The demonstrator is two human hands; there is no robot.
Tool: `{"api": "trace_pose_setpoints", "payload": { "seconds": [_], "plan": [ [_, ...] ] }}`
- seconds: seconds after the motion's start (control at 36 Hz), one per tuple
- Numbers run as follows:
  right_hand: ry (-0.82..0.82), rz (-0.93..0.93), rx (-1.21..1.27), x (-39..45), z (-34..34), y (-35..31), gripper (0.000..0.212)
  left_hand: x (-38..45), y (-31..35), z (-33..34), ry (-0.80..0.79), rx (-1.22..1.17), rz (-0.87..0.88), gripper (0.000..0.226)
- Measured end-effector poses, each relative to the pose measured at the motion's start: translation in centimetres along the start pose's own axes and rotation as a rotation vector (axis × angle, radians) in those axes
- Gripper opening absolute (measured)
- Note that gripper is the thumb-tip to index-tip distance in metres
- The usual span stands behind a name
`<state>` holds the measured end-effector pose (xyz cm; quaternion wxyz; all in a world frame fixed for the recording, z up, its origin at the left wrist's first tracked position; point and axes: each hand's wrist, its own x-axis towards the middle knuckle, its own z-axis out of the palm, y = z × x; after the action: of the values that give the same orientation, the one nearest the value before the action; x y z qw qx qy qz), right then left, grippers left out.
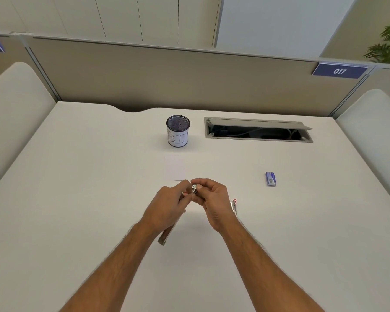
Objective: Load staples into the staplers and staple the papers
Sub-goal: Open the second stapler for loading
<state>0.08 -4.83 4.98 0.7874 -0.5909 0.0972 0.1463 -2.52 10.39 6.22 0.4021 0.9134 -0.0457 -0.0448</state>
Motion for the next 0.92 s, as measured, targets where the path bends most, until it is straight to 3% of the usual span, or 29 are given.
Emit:
{"api": "trace_pose_setpoints", "payload": {
  "seconds": [0.47, 0.64, 0.75, 0.92],
  "plan": [
    [0.084, -0.019, -0.028, -0.38, 1.05, 0.55, 0.022, -0.32, 0.48, 0.49, 0.068, 0.003, -0.075, 0.014],
    [0.094, -0.015, -0.028, -0.32, 0.84, 0.43, 0.022, -0.10, 0.24, -0.25, -0.039, 0.038, -0.005, 0.010],
    [0.086, -0.018, -0.057, -0.15, 0.86, 0.23, 0.022, 0.07, 0.32, -0.29, 0.003, 0.208, 0.031, 0.013],
    [0.107, -0.008, -0.037, -0.16, 0.58, 0.06, 0.023, 0.32, 0.14, -0.27, -0.029, 0.111, 0.073, 0.011]
  ]
}}
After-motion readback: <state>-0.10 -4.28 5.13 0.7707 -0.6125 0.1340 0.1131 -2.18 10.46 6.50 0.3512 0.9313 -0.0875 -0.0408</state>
